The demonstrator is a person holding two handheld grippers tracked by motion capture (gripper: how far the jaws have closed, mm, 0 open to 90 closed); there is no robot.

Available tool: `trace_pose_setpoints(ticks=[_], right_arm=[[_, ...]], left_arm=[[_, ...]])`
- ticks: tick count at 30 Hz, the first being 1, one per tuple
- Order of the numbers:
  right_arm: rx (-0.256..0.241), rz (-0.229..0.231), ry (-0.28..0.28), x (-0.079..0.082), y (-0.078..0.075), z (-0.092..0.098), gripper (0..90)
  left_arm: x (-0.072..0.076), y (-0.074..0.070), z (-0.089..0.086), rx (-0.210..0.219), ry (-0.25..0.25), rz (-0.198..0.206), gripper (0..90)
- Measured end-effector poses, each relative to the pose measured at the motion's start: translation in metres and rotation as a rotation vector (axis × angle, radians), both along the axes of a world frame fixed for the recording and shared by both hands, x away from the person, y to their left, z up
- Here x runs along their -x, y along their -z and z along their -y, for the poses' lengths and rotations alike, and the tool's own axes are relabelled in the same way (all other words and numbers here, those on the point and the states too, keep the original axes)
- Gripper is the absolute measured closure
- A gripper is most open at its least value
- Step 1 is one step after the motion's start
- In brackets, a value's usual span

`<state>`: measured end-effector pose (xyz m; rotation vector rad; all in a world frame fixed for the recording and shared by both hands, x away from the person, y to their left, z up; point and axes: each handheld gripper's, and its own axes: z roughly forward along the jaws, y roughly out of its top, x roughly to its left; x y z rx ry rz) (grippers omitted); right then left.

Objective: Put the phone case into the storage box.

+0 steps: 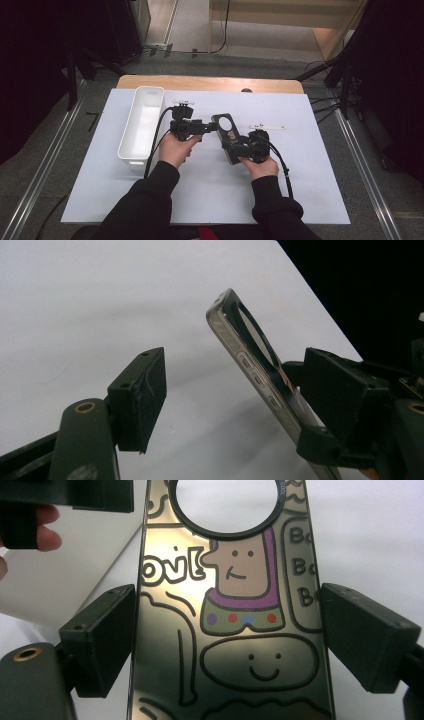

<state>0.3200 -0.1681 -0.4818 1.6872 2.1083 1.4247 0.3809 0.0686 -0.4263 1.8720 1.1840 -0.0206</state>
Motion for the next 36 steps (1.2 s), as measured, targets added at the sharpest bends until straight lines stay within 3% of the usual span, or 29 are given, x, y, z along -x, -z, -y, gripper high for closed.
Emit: trace_pose_setpoints(ticks=[17,36], right_arm=[[-0.055,0.019,0.035,0.014,0.001,-0.009,11.0],[-0.087,0.036,0.063,0.018,0.005,-0.02,11.0]], left_arm=[[-0.006,-0.002,0.01,0.025,-0.024,-0.029,26.6],[-0.01,0.001,0.015,0.061,-0.105,-0.058,35.4]])
